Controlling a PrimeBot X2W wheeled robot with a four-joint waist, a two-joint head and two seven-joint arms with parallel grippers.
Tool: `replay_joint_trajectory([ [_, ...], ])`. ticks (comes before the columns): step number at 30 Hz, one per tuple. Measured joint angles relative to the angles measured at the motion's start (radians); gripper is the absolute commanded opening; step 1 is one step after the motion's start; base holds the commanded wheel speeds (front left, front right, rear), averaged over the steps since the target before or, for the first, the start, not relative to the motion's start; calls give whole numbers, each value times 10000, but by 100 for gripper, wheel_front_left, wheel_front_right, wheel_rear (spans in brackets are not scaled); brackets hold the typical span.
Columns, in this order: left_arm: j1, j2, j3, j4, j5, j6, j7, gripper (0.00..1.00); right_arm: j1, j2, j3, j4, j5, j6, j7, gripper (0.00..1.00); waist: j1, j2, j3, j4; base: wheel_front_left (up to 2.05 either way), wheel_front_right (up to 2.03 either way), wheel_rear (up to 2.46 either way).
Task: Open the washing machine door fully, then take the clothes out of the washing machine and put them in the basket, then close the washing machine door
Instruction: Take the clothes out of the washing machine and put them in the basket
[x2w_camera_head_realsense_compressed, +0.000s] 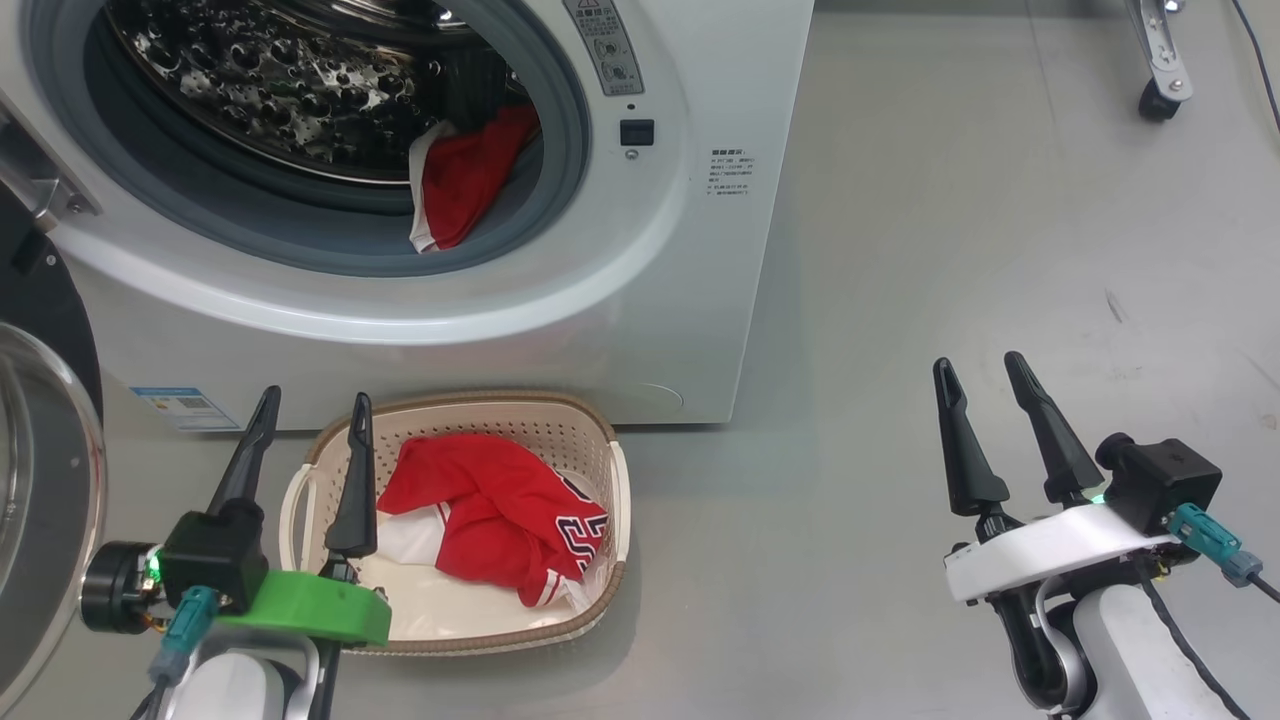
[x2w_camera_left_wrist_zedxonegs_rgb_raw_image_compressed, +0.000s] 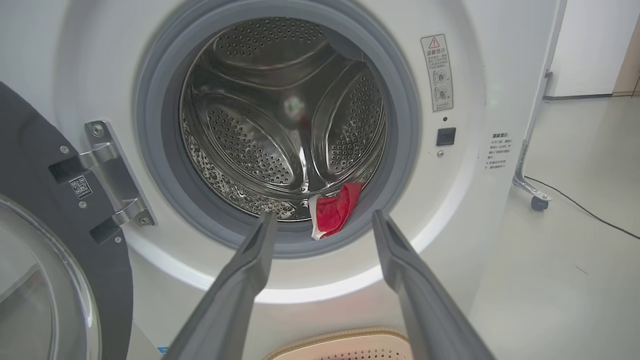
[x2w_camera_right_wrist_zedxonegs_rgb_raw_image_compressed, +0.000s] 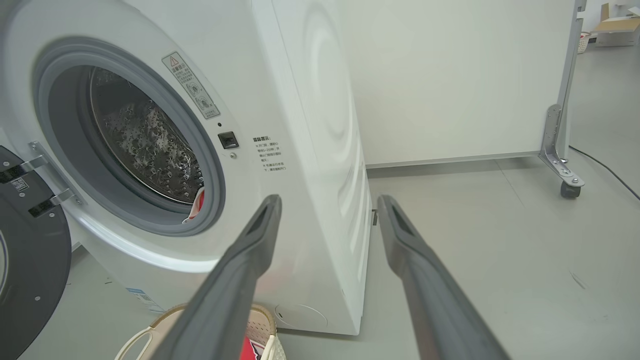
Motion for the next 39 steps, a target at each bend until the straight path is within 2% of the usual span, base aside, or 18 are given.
replay_joint_trajectory([
  [20, -179, 82, 201, -309, -230, 0, 201, 100, -284, 100, 286, -477, 0, 0, 4, 100, 0, 0, 1298, -625, 0, 0, 0],
  [24, -674, 382, 265, -291, -176, 2, 721, 100, -466, 140, 316, -598, 0, 0, 4, 100, 0, 0, 1692, -812, 0, 0, 0],
  [36, -2778, 811, 750, -230, -360, 73, 1845, 100, -1029, 144, 431, -794, -6, 0, 4, 100, 0, 0, 2978, -1422, 0, 0, 0],
  [39, -3484, 1204, 878, 42, -359, 73, 2320, 100, -1223, 146, 514, -825, -17, 0, 4, 100, 0, 0, 3354, -1663, 0, 0, 0],
])
